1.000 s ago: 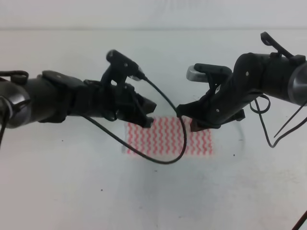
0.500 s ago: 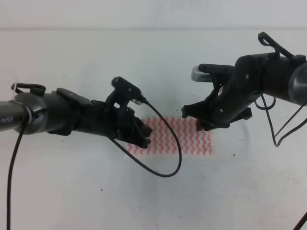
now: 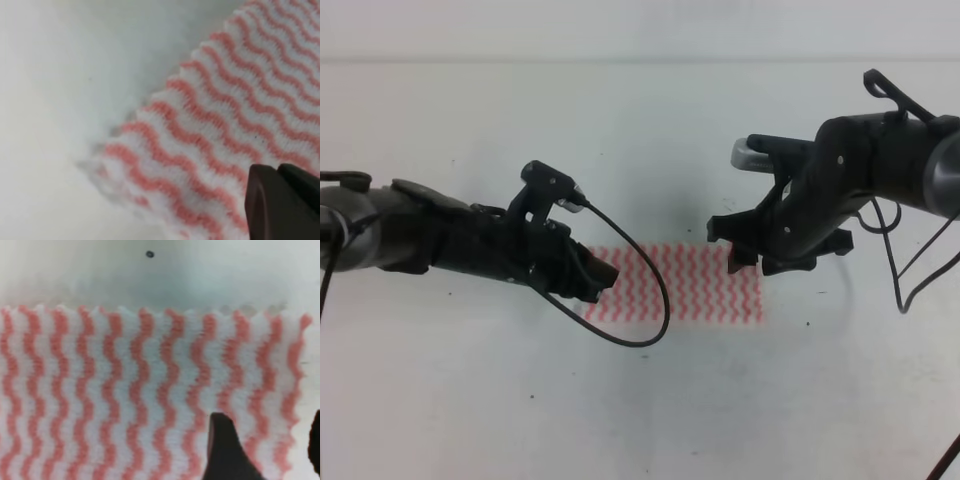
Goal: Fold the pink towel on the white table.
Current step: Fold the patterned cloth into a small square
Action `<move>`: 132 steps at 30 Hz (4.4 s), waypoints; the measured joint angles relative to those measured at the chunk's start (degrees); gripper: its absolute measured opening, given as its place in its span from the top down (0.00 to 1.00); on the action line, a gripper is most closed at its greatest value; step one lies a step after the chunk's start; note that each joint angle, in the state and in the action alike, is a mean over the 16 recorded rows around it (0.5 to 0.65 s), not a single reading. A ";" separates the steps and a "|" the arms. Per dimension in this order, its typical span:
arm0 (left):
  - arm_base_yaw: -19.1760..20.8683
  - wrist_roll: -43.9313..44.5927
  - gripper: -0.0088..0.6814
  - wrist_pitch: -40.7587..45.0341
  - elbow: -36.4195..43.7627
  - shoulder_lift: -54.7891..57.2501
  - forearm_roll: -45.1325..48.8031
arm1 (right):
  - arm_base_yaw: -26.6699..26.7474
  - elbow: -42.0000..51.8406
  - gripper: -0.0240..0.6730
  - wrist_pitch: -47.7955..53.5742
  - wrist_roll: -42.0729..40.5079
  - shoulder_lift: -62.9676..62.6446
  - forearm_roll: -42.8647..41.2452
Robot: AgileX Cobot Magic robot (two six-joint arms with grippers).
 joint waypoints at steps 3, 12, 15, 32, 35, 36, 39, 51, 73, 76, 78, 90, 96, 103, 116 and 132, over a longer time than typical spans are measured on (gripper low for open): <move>0.12 0.47 0.99 0.57 -0.01 0.43 -0.22 | -0.04 0.00 0.50 0.00 0.13 0.04 -0.08; 0.13 2.67 0.99 1.97 -0.01 1.65 -2.18 | -0.04 0.00 0.49 -0.09 0.10 0.20 -0.31; 0.13 3.39 0.99 2.41 -0.01 1.93 -2.85 | -0.03 0.00 0.49 -0.24 0.10 0.28 -0.36; 0.13 7.85 0.99 1.59 -0.02 2.17 -8.03 | -0.03 0.00 0.49 -1.46 0.10 0.34 -0.36; 0.13 8.50 0.99 1.24 -0.01 2.14 -8.80 | -0.03 0.00 0.49 -1.46 0.10 0.32 -0.39; 0.13 8.64 0.99 1.14 -0.01 2.13 -8.92 | -0.03 0.00 0.49 -1.47 0.10 0.32 -0.43; 0.13 8.75 0.99 0.80 -0.01 2.21 -8.90 | -0.03 0.00 0.49 -1.57 0.16 0.32 -0.68; 0.13 9.00 0.99 0.46 -0.02 3.64 -8.63 | -0.31 0.00 0.51 -2.65 0.52 0.36 -1.71; 0.18 8.33 0.99 1.76 -0.28 5.75 -9.61 | -1.47 0.00 0.54 -1.78 0.60 0.38 -2.48; 0.20 8.34 0.99 1.84 -0.30 5.73 -9.71 | -1.81 0.00 0.53 -1.14 0.62 0.58 -2.34; 0.22 8.33 0.99 1.87 -0.30 5.73 -9.71 | -2.03 0.00 0.53 -0.61 0.63 0.84 -2.19; 0.26 8.25 0.99 1.87 -0.23 5.79 -9.42 | -2.34 -0.05 0.53 1.19 0.64 2.70 -0.24; 0.26 8.22 0.99 1.60 -0.10 5.91 -8.85 | -2.34 -0.07 0.53 1.77 -0.67 2.96 2.23; 0.26 8.22 0.99 1.65 -0.12 5.89 -8.95 | -2.34 -0.08 0.53 2.63 -2.90 3.02 5.43; 0.26 8.23 0.99 2.03 -0.26 5.77 -9.52 | -2.33 -0.28 0.67 3.53 -5.12 3.95 7.62; 0.26 8.23 0.99 2.86 -0.21 5.89 -8.66 | -2.13 -2.97 0.97 4.68 -5.24 5.12 7.96</move>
